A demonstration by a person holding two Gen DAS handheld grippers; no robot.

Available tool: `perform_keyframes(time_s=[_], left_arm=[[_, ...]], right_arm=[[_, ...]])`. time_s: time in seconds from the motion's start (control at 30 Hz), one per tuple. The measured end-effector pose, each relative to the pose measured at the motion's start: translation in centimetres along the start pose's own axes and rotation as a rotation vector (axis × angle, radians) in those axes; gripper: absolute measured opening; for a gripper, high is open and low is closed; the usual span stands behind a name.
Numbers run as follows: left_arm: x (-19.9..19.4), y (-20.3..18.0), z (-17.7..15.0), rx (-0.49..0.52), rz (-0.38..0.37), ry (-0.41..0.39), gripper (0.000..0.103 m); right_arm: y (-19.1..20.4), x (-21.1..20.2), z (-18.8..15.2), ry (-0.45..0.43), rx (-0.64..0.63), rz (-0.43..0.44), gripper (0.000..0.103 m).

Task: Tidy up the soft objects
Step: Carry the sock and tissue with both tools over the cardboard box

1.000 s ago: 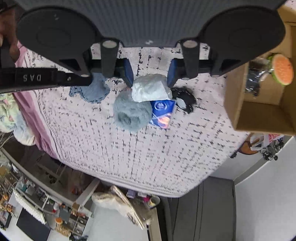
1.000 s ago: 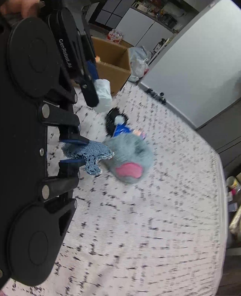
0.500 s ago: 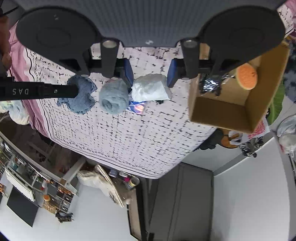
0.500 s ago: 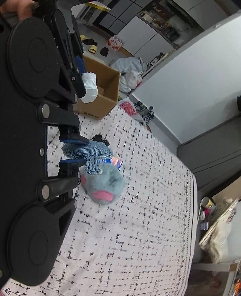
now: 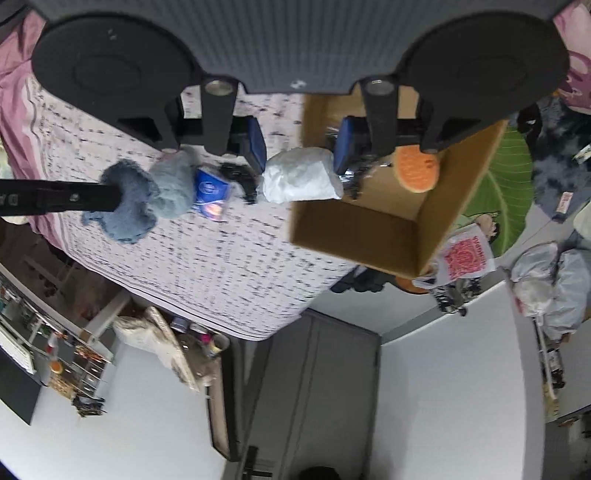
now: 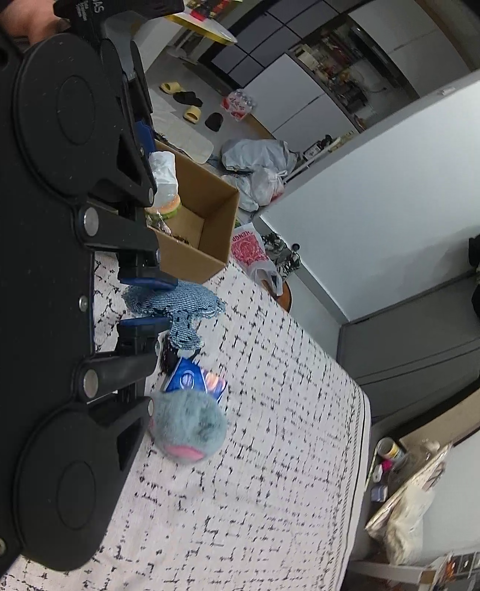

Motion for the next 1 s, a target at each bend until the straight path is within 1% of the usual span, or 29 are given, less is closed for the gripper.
perform_keyframes(time_s=[0.23, 0.53, 0.57, 0.63, 0.7, 0.77, 0.87, 1.0], left_arm=[[2.1, 3.8, -0.5, -0.044, 0.050, 0.011, 0.038], [4.2, 6.1, -0.7, -0.064, 0.080, 0.024, 0.039], [4.3, 6.1, -0.7, -0.057, 0.085, 0.024, 0.042], [4.1, 5.9, -0.8, -0.043, 0.085, 0.018, 0.044], [3.7, 5.8, -0.8, -0.033, 0.087, 0.004, 0.052], [2.9, 5.6, -0.6, -0.022, 0.095, -0.022, 0.064], [1.6, 5.6, -0.1, -0.017, 0.090, -0.065, 0.070], [0.1, 6.1, 0.2, -0.048, 0.099, -0.092, 0.073]], right_arm=[[1.8, 1.8, -0.3, 0.010, -0.024, 0.011, 0.016], [3.8, 4.8, 0.7, 0.014, -0.057, 0.043, 0.016], [4.0, 5.1, 0.7, 0.016, -0.060, 0.046, 0.016], [4.5, 6.0, 0.7, 0.025, -0.068, 0.058, 0.016], [5.1, 6.7, 0.7, 0.029, -0.080, 0.067, 0.016], [5.5, 7.2, 0.7, 0.034, -0.084, 0.076, 0.016], [5.9, 8.0, 0.8, 0.040, -0.094, 0.088, 0.016], [6.5, 9.0, 0.9, 0.051, -0.101, 0.098, 0.016]])
Point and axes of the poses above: each gripper's, at about its wrist camera, not at the fingertips, and x roughly the way its jaws point, y to its left, z to its top, the point moved 7 cm from there along x, roughly the way its jaws point, and after that the axes turned 6 degrees about z, right-handed, at the moved point
